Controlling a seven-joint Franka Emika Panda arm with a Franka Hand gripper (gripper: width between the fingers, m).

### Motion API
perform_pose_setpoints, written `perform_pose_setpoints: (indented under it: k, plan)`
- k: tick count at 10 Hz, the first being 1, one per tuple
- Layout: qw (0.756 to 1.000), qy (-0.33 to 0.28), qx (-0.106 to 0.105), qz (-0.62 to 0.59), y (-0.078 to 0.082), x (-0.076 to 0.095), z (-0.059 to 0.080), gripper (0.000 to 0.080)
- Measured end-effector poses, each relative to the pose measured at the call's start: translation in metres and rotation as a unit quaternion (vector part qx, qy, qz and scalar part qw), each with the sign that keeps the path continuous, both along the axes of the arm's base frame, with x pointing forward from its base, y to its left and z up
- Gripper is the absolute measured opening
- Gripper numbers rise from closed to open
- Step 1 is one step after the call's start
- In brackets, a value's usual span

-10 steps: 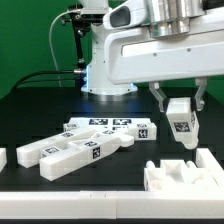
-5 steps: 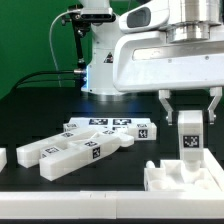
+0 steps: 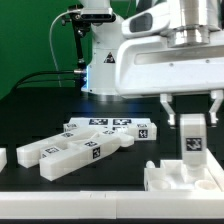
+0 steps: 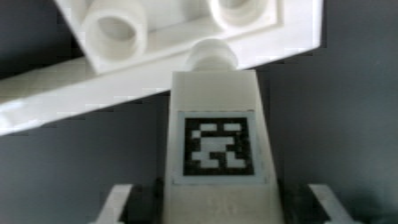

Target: Assemble chair

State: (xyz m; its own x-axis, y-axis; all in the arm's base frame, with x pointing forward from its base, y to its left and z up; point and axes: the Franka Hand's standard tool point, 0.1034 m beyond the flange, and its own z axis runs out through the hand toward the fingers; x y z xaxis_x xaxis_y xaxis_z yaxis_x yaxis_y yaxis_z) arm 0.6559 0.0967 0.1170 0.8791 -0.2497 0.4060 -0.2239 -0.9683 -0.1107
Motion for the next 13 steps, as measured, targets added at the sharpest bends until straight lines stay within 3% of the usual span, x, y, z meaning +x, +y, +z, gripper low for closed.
perform_pose_setpoints:
  k: [2,10,13]
  plan:
    - [1.0,0.001,-0.016,0.021,0.013,-0.005,-0.004,0.0284]
    - [0.999,0.006,-0.028,0.028,0.008,-0.001,-0.022,0.0285]
    - [0.999,0.002,-0.03,0.033,0.015,-0.004,-0.028,0.0285]
